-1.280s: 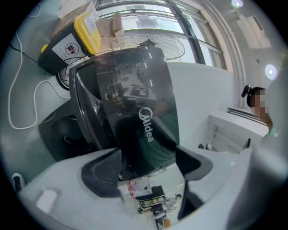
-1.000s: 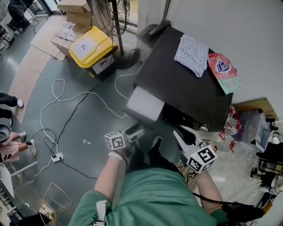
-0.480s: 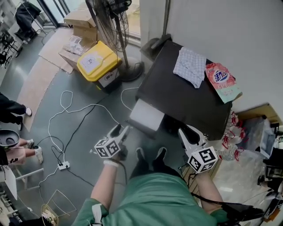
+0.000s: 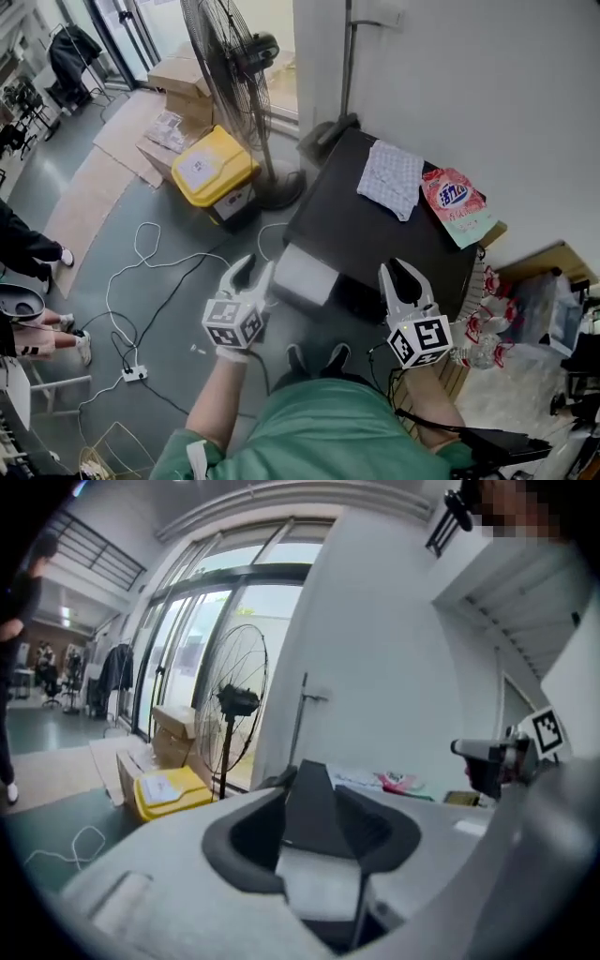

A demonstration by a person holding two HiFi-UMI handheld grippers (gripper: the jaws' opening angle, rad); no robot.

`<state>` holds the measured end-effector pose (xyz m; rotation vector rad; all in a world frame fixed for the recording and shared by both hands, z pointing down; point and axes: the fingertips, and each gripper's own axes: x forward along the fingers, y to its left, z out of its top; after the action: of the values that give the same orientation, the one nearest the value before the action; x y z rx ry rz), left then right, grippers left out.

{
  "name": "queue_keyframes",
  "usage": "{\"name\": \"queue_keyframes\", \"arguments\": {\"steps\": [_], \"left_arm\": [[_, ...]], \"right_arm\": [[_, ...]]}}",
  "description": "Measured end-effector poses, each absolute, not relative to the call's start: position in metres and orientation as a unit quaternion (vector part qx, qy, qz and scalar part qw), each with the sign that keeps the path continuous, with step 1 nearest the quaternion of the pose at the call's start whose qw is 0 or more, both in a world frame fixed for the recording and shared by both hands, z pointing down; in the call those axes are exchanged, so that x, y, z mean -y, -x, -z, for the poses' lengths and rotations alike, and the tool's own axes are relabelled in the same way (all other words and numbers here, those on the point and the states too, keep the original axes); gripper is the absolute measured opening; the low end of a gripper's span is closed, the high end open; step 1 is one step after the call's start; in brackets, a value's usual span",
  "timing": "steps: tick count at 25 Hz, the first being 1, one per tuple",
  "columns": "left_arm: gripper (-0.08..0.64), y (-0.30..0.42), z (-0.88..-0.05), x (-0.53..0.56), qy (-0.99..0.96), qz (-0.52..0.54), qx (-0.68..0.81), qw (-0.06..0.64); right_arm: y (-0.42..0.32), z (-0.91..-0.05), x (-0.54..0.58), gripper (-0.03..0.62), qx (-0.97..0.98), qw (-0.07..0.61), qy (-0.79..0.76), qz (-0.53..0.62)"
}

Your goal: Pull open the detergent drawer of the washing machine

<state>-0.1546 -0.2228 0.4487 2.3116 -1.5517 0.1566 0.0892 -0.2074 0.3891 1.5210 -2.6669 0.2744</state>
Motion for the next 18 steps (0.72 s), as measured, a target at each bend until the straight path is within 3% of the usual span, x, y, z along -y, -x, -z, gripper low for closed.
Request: {"name": "queue_keyframes", "arguments": {"steps": [4, 8, 18], "left_arm": [[0.152, 0.128, -0.400, 0.232, -0.833, -0.065, 0.540, 0.106], [0.144, 0.110, -0.366, 0.233, -0.842, -0.053, 0.530, 0.080], [0.130, 0.072, -0.301, 0.233, -0.850, -0.046, 0.524, -0.004]], "right_arm": [[-0.092, -0.361, 0.216, 0.059, 0.870, 0.011, -0.491, -0.054], [-0.091, -0.340, 0.214, 0.005, 0.875, 0.007, -0.483, -0.028], [-0.106, -0.289, 0.211, 0.005, 0.872, -0.014, -0.487, 0.038]]}}
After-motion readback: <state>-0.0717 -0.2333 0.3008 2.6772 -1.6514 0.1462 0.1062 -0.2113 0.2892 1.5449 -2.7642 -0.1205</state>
